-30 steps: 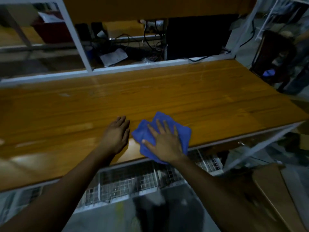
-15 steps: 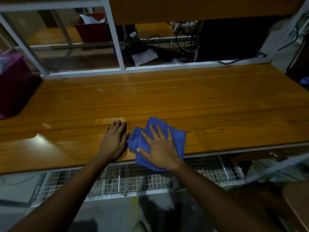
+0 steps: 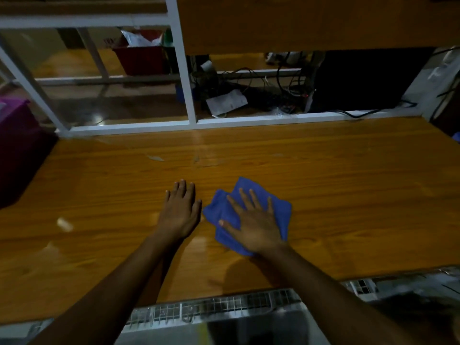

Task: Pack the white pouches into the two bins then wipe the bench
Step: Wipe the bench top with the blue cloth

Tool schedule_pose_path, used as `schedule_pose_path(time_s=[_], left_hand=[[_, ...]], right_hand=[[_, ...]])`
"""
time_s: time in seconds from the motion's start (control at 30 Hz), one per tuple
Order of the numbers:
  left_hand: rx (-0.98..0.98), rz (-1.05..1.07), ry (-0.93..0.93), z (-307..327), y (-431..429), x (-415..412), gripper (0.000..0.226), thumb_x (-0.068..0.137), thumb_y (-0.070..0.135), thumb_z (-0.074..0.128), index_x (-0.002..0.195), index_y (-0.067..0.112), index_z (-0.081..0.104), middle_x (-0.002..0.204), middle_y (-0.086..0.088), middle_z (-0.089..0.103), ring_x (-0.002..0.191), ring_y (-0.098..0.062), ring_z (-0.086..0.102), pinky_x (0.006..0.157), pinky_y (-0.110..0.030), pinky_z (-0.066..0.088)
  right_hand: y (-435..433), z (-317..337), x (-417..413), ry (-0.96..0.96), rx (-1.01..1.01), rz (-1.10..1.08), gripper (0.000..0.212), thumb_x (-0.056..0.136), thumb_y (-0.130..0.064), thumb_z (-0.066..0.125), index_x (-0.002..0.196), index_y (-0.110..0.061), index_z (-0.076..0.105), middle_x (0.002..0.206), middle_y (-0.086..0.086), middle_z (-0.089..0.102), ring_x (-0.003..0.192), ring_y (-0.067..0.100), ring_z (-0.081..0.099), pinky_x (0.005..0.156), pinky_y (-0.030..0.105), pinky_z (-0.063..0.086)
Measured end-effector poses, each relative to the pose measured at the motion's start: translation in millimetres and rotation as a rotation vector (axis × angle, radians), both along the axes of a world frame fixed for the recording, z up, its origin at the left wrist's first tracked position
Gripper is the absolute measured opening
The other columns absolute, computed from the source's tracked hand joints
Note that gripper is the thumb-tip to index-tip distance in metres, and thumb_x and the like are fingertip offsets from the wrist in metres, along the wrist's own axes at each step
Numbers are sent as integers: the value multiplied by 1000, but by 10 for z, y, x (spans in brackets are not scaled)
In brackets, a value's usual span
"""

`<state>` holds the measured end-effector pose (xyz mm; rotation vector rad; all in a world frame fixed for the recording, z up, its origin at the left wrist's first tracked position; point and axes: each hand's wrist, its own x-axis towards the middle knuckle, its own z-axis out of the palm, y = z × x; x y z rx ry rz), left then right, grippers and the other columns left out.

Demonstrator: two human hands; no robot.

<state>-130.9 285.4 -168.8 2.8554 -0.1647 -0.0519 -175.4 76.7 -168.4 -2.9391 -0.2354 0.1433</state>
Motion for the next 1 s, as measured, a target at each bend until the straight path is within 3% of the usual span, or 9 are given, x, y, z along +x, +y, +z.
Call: schedule_pose_path(time_s=[0.17,0.33,0.47,0.53,0.6,0.73,0.83,0.9,1.0], left_hand=[[19,-65,41,18,-41,508,64,101,51,17,155,17,6,162,-9,-1,149,-24,-6,121,-44,0],[28,-87,8,9,-97,968,67,100,54,16,154,15,9,162,-12,4,149,-27,-1,121,-47,3],[-23,-29,-33,-29,-164,1282,67,100,54,20,152,12,19,160,-13,14,149,-29,8,120,-48,9],[-34,23,-75,-68,-168,1377,66,99,52,24,149,9,27,158,-16,23,147,-32,14,118,-50,15],[-24,85,-94,-107,-142,1404,66,99,53,23,146,8,31,156,-18,26,146,-33,17,117,-51,17],[-19,121,-86,-112,-150,1395,66,99,54,15,148,10,28,159,-15,20,148,-31,11,119,-50,12],[7,124,-73,-100,-166,1429,67,99,53,14,150,11,22,160,-14,14,148,-30,7,120,-48,9],[5,131,-75,-96,-162,1427,65,100,53,15,150,12,22,160,-14,14,148,-30,7,120,-47,8],[-23,136,-90,-107,-158,1411,63,100,51,16,150,13,24,160,-13,17,148,-29,10,120,-47,10]], right_hand=[[-512,24,611,1,5,-382,79,87,-77,20,153,-37,5,163,4,-1,149,28,-6,112,66,-4],[-356,35,1327,83,37,-570,84,87,-77,18,154,-28,1,162,12,-6,147,36,-11,109,69,-7],[9,36,1315,11,7,-147,80,87,-78,17,152,-37,-2,162,1,-9,148,28,-11,112,62,-10],[-48,23,1220,8,-4,13,85,78,-85,8,151,-42,-1,162,-5,-8,149,23,-10,113,60,-11],[-308,18,1279,17,1,-77,90,71,-88,3,150,-45,1,162,-6,-6,149,21,-9,112,61,-11],[-867,26,1761,47,-17,-487,80,85,-80,17,152,-40,0,163,3,-6,149,29,-8,112,66,-2],[-759,23,2132,70,30,-586,82,88,-77,19,153,-32,0,162,8,-6,147,35,-10,111,66,1],[-529,28,2254,82,25,-501,80,90,-75,19,153,-31,-1,162,8,-8,147,35,-11,112,65,0],[-211,32,2153,40,-11,-146,79,88,-77,17,152,-37,-1,162,1,-9,148,28,-11,114,62,-4]])
